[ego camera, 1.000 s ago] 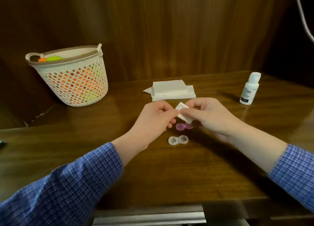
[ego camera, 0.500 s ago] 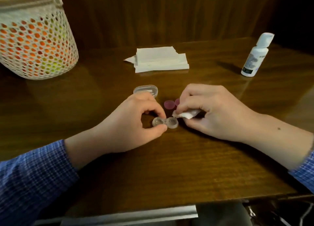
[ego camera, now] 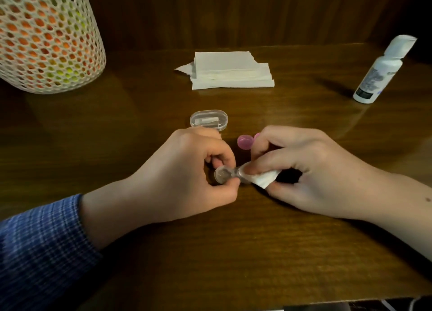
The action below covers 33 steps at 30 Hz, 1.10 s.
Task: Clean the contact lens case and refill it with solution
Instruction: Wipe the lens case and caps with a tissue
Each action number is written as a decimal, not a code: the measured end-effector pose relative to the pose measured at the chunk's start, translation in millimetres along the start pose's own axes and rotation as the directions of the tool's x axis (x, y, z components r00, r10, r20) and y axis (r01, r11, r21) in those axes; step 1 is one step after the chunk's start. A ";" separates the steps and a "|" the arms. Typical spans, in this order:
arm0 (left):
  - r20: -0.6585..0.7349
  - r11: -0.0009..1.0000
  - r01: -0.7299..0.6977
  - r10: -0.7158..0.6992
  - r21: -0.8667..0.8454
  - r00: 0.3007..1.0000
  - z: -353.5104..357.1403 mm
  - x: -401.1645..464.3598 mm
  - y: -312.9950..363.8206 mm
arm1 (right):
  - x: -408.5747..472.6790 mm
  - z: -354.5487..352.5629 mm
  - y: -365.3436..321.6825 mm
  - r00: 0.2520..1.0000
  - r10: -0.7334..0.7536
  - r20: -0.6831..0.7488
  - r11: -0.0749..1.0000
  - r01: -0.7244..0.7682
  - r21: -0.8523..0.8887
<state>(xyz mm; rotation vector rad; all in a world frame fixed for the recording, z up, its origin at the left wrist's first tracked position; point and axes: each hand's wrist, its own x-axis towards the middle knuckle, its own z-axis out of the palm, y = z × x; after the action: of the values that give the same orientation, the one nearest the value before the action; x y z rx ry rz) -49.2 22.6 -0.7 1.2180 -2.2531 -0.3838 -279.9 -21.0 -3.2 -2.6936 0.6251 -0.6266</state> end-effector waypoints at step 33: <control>0.062 0.645 0.195 -0.224 -0.739 0.973 -5.7 3.2 -5.5 | 14.4 -6.2 -10.5 0.974 -0.029 -0.226 0.998 0.039 0.040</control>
<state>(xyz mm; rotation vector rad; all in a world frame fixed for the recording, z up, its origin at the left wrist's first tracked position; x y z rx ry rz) -43.6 17.0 2.3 0.9970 -1.6083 -1.2280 -267.6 -20.1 11.1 -2.6186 0.6130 -0.9534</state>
